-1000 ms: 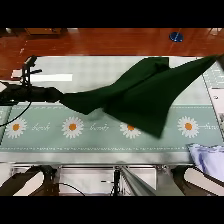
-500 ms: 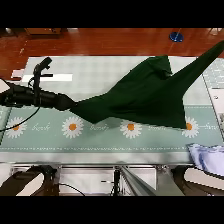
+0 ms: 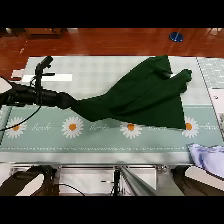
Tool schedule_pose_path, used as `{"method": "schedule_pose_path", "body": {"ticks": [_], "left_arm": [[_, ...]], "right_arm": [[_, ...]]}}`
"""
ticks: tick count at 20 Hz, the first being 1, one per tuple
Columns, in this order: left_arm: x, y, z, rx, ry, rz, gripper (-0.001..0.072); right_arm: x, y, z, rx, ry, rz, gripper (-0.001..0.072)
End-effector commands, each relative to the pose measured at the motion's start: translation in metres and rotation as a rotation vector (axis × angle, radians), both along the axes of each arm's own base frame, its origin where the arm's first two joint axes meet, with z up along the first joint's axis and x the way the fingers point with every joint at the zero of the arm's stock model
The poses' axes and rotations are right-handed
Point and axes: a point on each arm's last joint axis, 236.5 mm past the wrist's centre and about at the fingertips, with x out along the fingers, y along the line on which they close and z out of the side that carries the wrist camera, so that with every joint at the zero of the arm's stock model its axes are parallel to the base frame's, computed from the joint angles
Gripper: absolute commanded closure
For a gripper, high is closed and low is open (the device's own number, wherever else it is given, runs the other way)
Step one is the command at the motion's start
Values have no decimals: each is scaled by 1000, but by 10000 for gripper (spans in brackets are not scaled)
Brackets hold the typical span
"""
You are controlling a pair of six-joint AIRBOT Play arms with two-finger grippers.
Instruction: Fold the shirts.
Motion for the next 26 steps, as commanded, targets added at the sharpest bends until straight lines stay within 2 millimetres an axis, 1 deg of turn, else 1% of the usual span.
{"method": "schedule_pose_path", "body": {"ticks": [1, 2, 3, 5, 6, 12, 14, 17, 19, 23, 24, 25, 26], "left_arm": [[3, 1, 0, 2, -9, 9, 690], [3, 1, 0, 4, -9, 9, 690], [3, 1, 0, 5, -10, 10, 689], [5, 2, -1, 8, -14, 13, 689], [5, 2, -1, 8, -14, 13, 690], [5, 2, -1, 8, -14, 13, 690], [5, 2, -1, 8, -14, 13, 689], [5, 2, -1, 8, -14, 13, 690], [5, 2, -1, 8, -14, 13, 689], [4, 2, -1, 8, -12, 12, 689], [4, 2, -1, 8, -12, 11, 689], [4, 2, -1, 8, -12, 11, 690], [4, 2, -1, 8, -12, 11, 689]], "right_arm": [[-73, 26, -65, 190, 253, -4, 137], [-82, 44, -84, 259, 289, 20, 130], [-86, 62, -98, 330, 300, 38, 129], [-93, 90, -121, 436, 310, 58, 130], [-98, 97, -132, 457, 322, 62, 130], [-116, 123, -180, 488, 375, 48, 133], [-115, 134, -191, 484, 383, 63, 133], [-108, 151, -201, 455, 395, 113, 134], [-101, 163, -205, 434, 399, 140, 134], [-79, 185, -214, 391, 399, 164, 141], [-74, 191, -217, 390, 400, 161, 163], [-68, 198, -221, 391, 401, 161, 241], [-62, 206, -223, 400, 391, 162, 361]]}}
